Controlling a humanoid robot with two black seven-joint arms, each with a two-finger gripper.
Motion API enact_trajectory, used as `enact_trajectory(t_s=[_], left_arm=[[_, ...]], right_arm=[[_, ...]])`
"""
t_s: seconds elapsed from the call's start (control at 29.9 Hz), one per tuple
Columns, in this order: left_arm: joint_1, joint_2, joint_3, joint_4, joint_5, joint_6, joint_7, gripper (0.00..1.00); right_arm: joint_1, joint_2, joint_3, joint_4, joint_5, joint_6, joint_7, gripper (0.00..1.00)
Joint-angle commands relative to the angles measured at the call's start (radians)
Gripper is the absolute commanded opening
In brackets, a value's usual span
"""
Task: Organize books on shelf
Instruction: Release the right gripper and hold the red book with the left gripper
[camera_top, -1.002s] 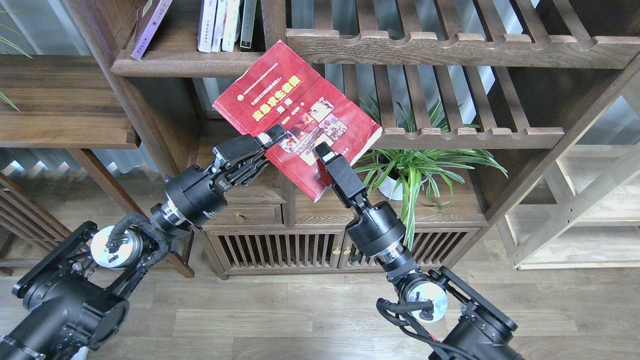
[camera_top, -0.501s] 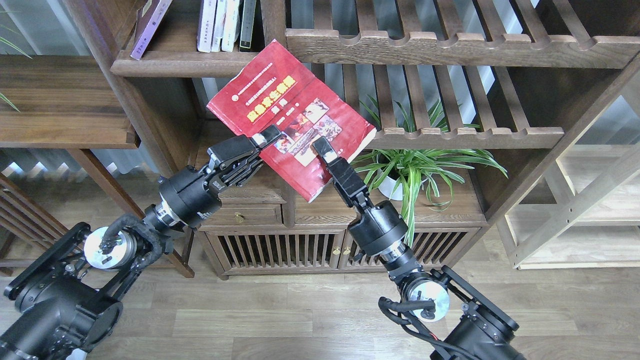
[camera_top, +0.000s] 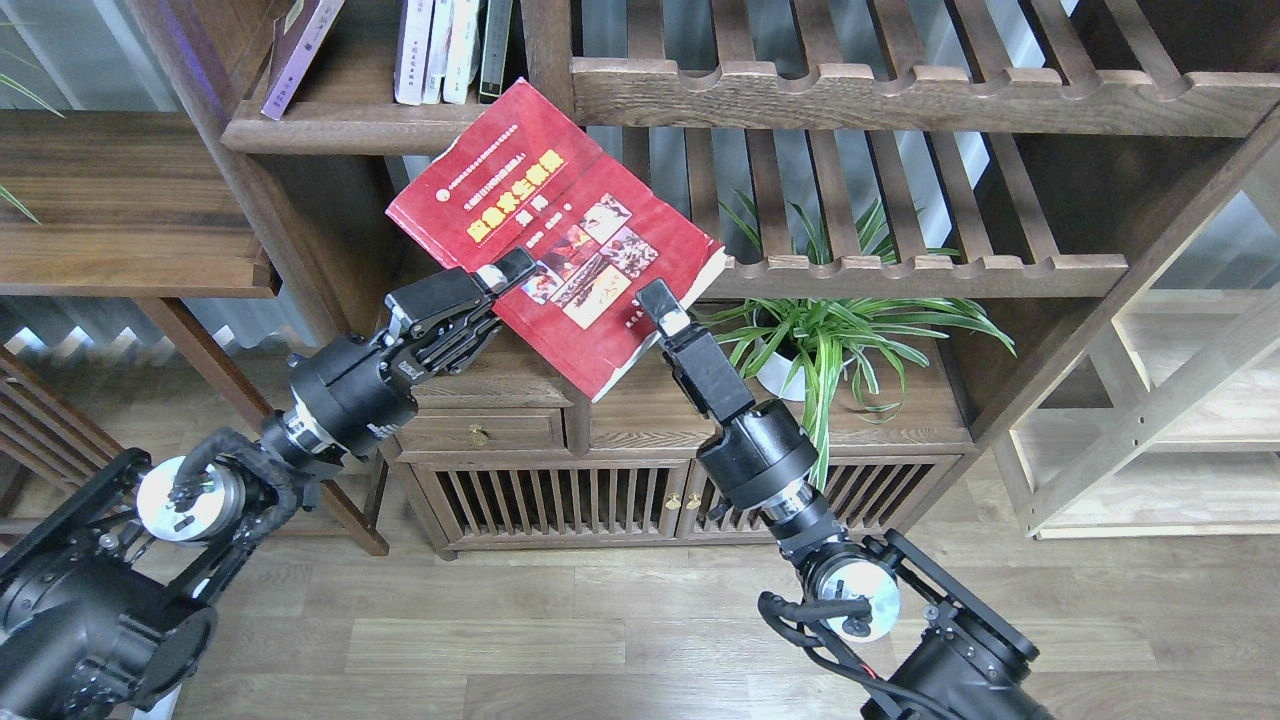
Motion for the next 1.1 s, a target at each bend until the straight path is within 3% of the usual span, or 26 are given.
enact_trajectory(t_s=[0.0, 0.63, 1.07], left_arm=[[0.012, 0.01, 0.004, -0.011, -0.003, 0.0, 0.0, 0.06], [0.097, 0.148, -0.031, -0.147, 0.0, 0.0, 0.0, 0.06], [0.12, 0.182, -0.07, -0.152, 0.006, 0.0, 0.0, 0.07]], right_arm=[[0.0, 0.0, 0.024, 0.0, 0.001, 0.0, 0.001, 1.0], [-0.034, 0.0, 0.181, -0.05, 0.022, 0.0, 0.007, 1.0], [-0.052, 0.0, 0.216, -0.07, 0.037, 0.0, 0.009, 1.0]])
